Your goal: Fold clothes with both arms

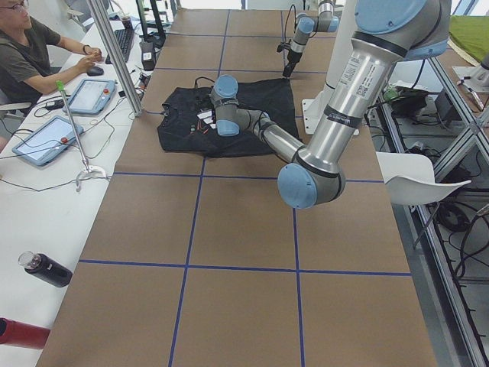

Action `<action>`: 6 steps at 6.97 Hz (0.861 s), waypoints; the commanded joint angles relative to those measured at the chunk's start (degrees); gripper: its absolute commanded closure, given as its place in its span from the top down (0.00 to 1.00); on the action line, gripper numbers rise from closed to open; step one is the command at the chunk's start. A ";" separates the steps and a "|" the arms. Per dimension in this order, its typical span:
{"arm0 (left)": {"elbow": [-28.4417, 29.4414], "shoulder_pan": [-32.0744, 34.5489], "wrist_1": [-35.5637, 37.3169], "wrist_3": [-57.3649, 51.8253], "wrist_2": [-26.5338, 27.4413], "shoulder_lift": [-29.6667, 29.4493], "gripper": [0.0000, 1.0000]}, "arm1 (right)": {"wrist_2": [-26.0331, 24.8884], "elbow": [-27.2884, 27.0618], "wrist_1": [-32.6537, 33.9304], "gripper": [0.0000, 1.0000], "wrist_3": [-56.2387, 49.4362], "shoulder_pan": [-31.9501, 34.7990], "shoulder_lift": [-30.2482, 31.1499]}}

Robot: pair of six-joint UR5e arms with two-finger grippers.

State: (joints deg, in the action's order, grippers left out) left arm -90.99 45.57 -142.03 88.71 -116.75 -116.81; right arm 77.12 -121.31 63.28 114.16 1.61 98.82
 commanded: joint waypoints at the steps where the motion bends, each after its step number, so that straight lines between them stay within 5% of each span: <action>1: 0.55 -0.05 -0.09 -0.03 0.12 -0.09 0.98 | -0.04 -0.07 0.00 0.73 0.01 -0.12 -0.20; 4: 0.99 -0.05 -0.09 -0.29 0.21 0.00 0.98 | -0.13 -0.07 0.00 0.67 0.01 -0.38 -0.29; 6: 0.99 -0.14 -0.09 -0.38 0.03 0.00 0.98 | -2.14 -0.07 0.00 0.37 1.23 -1.69 -0.29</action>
State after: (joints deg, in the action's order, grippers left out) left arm -90.01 45.47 -142.13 88.37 -116.66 -116.81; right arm 76.21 -121.38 63.28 114.62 0.71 98.53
